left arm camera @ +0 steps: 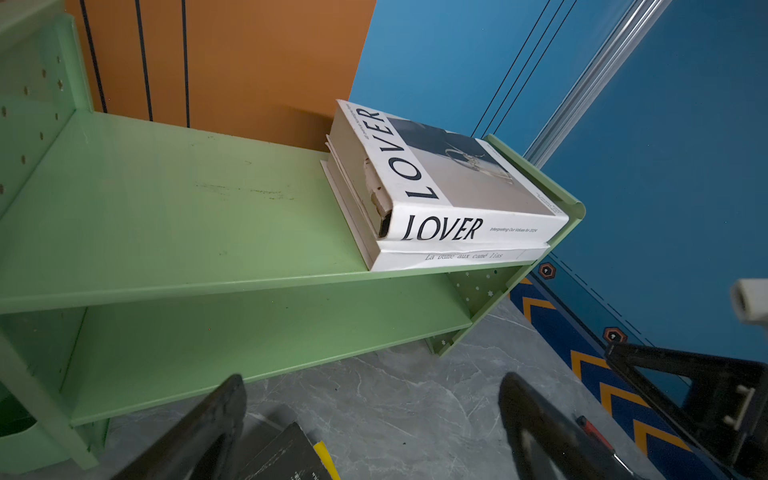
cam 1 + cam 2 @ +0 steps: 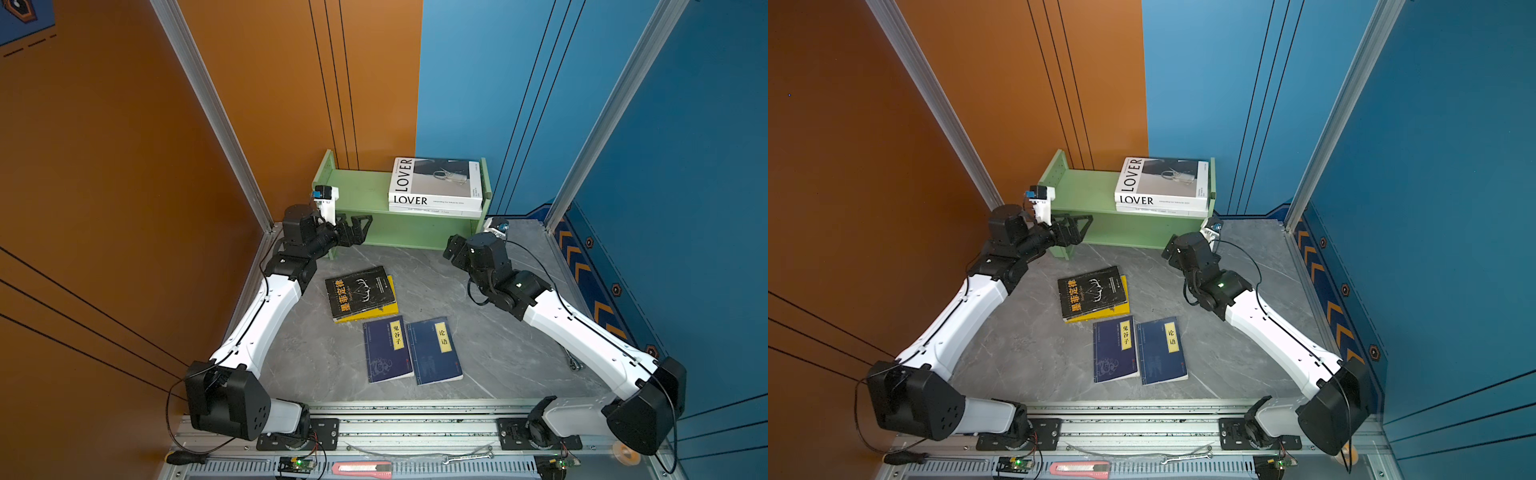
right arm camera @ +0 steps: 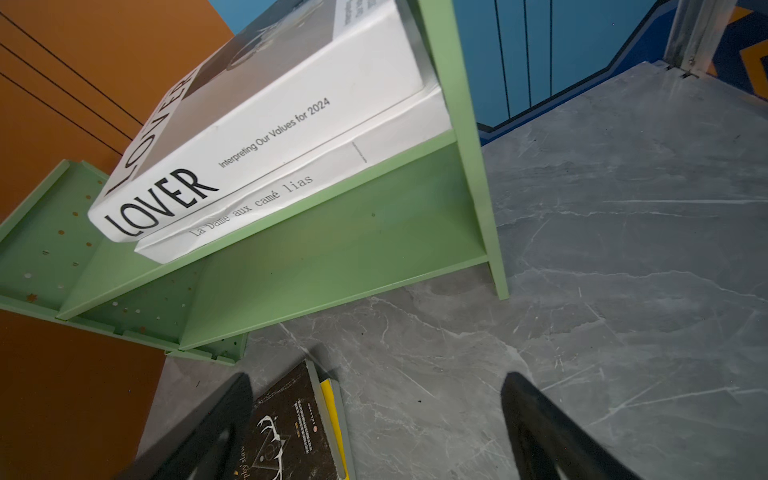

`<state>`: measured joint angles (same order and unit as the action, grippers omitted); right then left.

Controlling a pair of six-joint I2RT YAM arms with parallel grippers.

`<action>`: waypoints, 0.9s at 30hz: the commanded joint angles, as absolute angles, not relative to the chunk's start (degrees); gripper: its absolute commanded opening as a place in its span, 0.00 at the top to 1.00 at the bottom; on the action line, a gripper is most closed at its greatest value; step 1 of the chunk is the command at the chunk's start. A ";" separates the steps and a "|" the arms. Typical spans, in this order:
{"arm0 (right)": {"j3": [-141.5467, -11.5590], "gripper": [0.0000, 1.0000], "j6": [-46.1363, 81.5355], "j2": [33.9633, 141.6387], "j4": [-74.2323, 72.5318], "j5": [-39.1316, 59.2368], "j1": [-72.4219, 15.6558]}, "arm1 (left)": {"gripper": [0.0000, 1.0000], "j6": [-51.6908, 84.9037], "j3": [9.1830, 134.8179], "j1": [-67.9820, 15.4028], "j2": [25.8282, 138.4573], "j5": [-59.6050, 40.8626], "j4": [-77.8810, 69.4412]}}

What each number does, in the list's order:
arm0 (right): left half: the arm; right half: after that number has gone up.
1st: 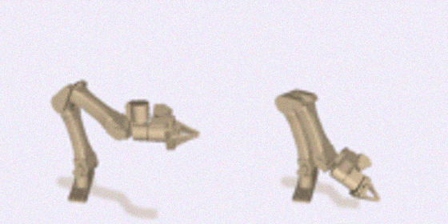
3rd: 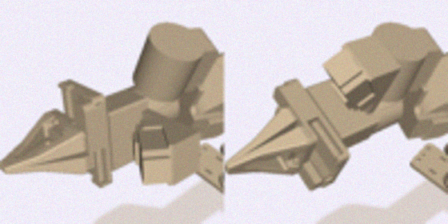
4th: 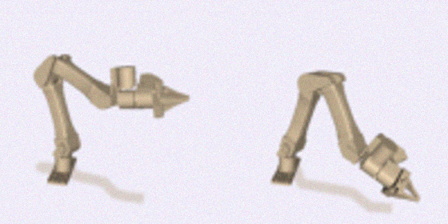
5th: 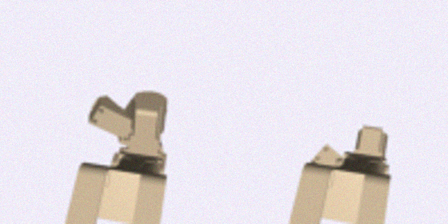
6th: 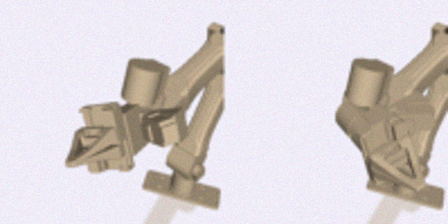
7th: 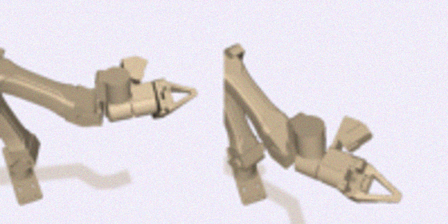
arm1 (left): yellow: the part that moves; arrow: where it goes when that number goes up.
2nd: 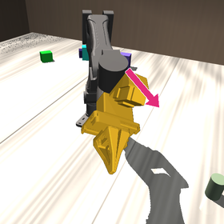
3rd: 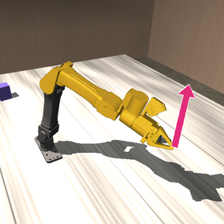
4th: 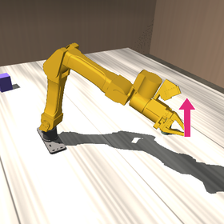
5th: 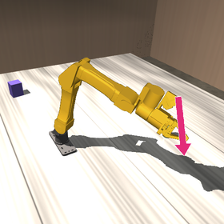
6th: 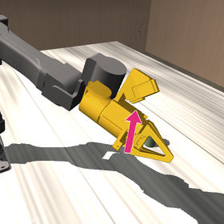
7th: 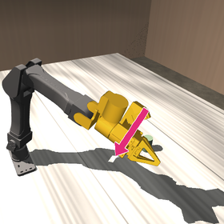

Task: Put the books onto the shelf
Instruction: 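Lower both grippers to the black Murphy's Law book's edges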

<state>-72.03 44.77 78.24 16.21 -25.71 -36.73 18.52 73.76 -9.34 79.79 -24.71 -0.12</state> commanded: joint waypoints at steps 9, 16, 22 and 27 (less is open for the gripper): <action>-77.60 0.04 45.51 93.01 15.82 -24.51 -46.25 | 0.01 33.14 53.53 0.11 67.45 -22.30 1.50; -97.82 0.04 36.86 112.81 29.09 -23.10 -52.35 | 0.02 33.96 46.28 5.19 64.60 -18.50 17.59; -102.58 0.03 37.89 121.41 30.68 -17.40 -51.56 | 0.02 34.54 40.66 10.46 70.89 -27.84 14.13; -102.20 0.04 40.49 124.50 28.97 -12.23 -49.90 | 0.05 38.16 40.60 11.21 80.42 -34.55 6.21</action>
<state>-101.21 39.00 123.26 27.31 -16.19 -51.13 35.97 40.86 11.09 77.84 -28.49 10.76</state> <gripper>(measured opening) 0.962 0.959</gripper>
